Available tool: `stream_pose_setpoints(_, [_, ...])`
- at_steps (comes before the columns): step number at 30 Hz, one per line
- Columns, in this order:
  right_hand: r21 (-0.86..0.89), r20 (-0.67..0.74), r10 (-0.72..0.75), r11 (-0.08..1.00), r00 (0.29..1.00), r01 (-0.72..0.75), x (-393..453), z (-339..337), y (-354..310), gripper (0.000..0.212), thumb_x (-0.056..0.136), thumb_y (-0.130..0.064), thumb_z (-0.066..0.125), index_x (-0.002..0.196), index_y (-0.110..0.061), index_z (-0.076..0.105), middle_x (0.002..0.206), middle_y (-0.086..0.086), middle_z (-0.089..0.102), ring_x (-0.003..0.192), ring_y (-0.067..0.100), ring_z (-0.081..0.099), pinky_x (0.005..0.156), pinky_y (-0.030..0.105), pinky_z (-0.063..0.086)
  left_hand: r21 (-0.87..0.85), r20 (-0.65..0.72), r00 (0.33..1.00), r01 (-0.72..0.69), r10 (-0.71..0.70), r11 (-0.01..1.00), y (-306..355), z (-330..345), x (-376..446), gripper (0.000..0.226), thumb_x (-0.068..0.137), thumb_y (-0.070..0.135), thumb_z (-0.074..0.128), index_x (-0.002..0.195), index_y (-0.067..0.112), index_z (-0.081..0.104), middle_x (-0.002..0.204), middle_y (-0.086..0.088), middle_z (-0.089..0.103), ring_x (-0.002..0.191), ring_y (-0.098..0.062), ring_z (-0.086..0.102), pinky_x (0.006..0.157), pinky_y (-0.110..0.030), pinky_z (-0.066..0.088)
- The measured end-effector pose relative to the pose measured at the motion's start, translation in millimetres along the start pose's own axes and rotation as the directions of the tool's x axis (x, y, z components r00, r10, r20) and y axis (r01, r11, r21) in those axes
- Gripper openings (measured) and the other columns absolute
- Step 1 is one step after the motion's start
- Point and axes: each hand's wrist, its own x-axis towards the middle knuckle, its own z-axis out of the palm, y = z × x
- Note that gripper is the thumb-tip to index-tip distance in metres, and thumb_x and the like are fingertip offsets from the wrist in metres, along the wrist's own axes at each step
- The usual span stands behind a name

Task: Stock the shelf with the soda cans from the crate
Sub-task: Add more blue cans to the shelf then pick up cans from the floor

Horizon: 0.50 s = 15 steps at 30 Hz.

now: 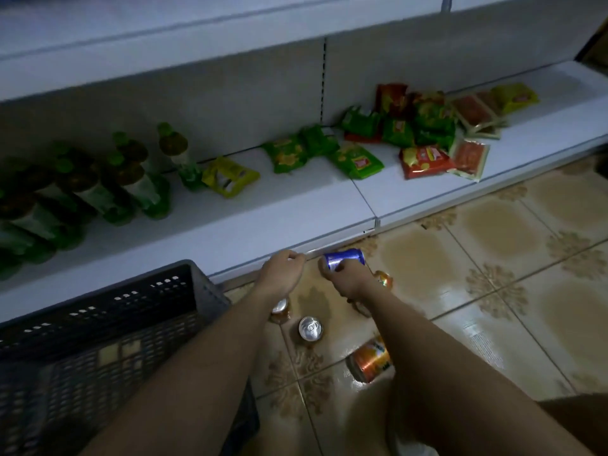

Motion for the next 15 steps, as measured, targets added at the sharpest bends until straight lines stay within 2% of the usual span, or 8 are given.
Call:
stream_pose_setpoints(3, [0.352,0.068,0.212,0.909,0.975,-0.223,48,22,26,0.036,0.095,-0.043,0.058,0.094,-0.007,0.060,0.090,0.015,0.058,0.077,0.031,0.059,0.057,0.031,0.051,-0.018,0.032,0.998,0.053,-0.052,0.998,-13,38,42,0.018,0.094,0.033,0.049,0.082,0.023,0.059,0.101,-0.012,0.069,0.095,-0.030,0.063,0.084,-0.035,0.049])
stream_pose_setpoints(6, [0.619,0.128,0.387,0.688,0.913,-0.378,93,38,42,0.031,0.095,-0.038,0.058,0.104,-0.009,0.052,0.101,0.016,0.054,0.081,0.034,0.058,0.059,0.038,0.055,-0.041,0.078,0.991,0.109,-0.106,0.993,-23,69,81,0.021,0.097,0.026,0.047,0.085,0.019,0.063,0.080,-0.011,0.060,0.082,-0.027,0.058,0.067,-0.029,0.038])
stream_pose_setpoints(7, [0.678,0.143,0.419,0.618,0.897,-0.397,110,42,46,0.037,0.094,-0.040,0.058,0.109,-0.008,0.051,0.107,0.016,0.054,0.083,0.035,0.059,0.062,0.042,0.057,-0.039,0.095,0.988,0.123,-0.119,0.992,-28,78,94,0.024,0.097,0.025,0.045,0.088,0.014,0.064,0.077,-0.011,0.057,0.081,-0.025,0.057,0.064,-0.028,0.034])
stream_pose_setpoints(9, [0.762,0.158,0.477,0.498,0.865,-0.414,145,51,55,0.069,0.081,-0.055,0.063,0.125,-0.004,0.049,0.121,0.017,0.055,0.092,0.038,0.062,0.072,0.051,0.060,-0.020,0.117,0.986,0.120,-0.117,0.993,-40,94,118,0.024,0.098,0.021,0.043,0.081,0.017,0.061,0.076,-0.005,0.055,0.076,-0.017,0.052,0.060,-0.027,0.032])
stream_pose_setpoints(10, [0.795,0.161,0.523,0.434,0.837,-0.424,162,56,60,0.088,0.071,-0.062,0.065,0.133,-0.004,0.045,0.125,0.017,0.055,0.097,0.040,0.062,0.074,0.055,0.059,-0.006,0.122,0.988,0.100,-0.099,0.995,-46,101,130,0.024,0.098,0.020,0.043,0.079,0.021,0.059,0.080,-0.002,0.057,0.077,-0.015,0.053,0.062,-0.026,0.034])
stream_pose_setpoints(12, [0.843,0.133,0.602,0.349,0.788,-0.410,189,64,70,0.107,0.062,-0.065,0.071,0.142,-0.006,0.032,0.130,0.017,0.053,0.107,0.042,0.059,0.084,0.057,0.056,0.015,0.133,0.987,0.085,-0.087,0.996,-55,113,149,0.022,0.098,0.024,0.043,0.085,0.026,0.061,0.092,-0.005,0.064,0.087,-0.020,0.058,0.073,-0.028,0.041])
stream_pose_setpoints(14, [0.862,0.089,0.642,0.334,0.762,-0.382,202,67,72,0.110,0.062,-0.063,0.077,0.143,-0.007,0.026,0.132,0.017,0.050,0.114,0.040,0.055,0.095,0.053,0.051,0.025,0.143,0.984,0.101,-0.104,0.995,-64,125,165,0.025,0.093,0.035,0.043,0.087,0.023,0.065,0.099,-0.014,0.067,0.097,-0.029,0.062,0.083,-0.034,0.045])
stream_pose_setpoints(15, [0.872,0.077,0.638,0.330,0.766,-0.362,208,68,74,0.109,0.061,-0.060,0.079,0.140,-0.007,0.027,0.129,0.016,0.050,0.112,0.039,0.056,0.095,0.053,0.051,0.025,0.134,0.984,0.115,-0.117,0.993,-66,129,171,0.028,0.092,0.037,0.044,0.092,0.020,0.067,0.103,-0.017,0.067,0.099,-0.031,0.061,0.084,-0.033,0.045])
